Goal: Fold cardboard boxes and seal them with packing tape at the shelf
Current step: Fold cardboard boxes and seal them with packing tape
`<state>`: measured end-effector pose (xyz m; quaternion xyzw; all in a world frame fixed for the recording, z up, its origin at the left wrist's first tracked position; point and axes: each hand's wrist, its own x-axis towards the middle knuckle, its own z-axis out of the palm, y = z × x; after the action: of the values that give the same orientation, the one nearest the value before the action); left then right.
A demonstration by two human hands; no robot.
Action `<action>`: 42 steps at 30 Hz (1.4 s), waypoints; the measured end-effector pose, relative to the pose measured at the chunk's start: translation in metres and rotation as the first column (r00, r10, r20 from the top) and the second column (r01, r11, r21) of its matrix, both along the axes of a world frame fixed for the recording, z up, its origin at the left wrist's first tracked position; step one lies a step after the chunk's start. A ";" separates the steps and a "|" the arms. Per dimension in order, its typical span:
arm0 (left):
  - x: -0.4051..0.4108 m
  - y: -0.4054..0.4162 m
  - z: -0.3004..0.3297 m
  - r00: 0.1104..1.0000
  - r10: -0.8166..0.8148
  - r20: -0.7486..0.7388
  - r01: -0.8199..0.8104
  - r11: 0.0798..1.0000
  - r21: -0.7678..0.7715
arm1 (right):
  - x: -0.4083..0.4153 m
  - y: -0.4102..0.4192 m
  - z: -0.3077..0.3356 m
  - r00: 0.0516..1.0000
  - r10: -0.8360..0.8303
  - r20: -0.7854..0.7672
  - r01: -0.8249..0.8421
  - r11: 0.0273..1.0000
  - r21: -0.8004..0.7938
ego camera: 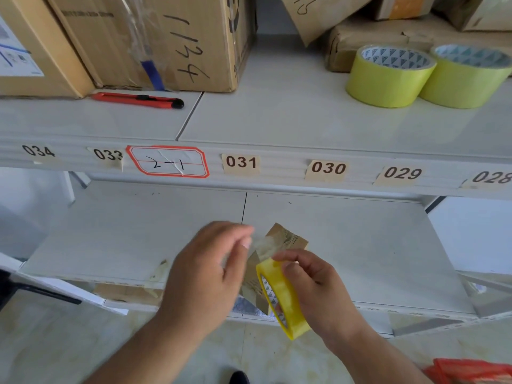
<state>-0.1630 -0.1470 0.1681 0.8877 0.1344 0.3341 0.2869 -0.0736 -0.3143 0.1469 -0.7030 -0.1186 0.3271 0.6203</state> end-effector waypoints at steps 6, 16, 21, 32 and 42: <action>0.010 -0.016 0.001 0.975 -0.019 -0.223 0.071 0.972 0.226 | 0.002 0.008 -0.003 0.988 0.031 0.150 -0.025 0.999 -0.045; 0.020 -0.014 -0.002 0.926 -0.050 -0.374 -0.014 0.986 -0.165 | 0.005 0.005 -0.009 0.991 0.056 0.123 -0.056 0.998 -0.002; 0.022 -0.015 -0.003 0.927 -0.060 -0.371 -0.039 0.966 -0.255 | 0.007 0.006 -0.014 0.990 0.064 0.129 -0.064 0.998 -0.001; 0.021 -0.014 -0.008 0.933 -0.100 -0.347 0.035 0.981 -0.189 | 0.008 0.001 -0.030 0.983 0.135 0.126 -0.137 0.990 0.013; 0.015 0.022 -0.058 0.925 -0.088 -0.368 -0.104 0.876 -0.471 | 0.003 0.003 -0.046 0.988 0.132 0.078 -0.145 0.970 0.196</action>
<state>-0.1476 -0.1251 0.1101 0.8349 0.2697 0.1135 0.4661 -0.0702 -0.3114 0.1008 -0.6369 -0.2198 0.3329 0.6598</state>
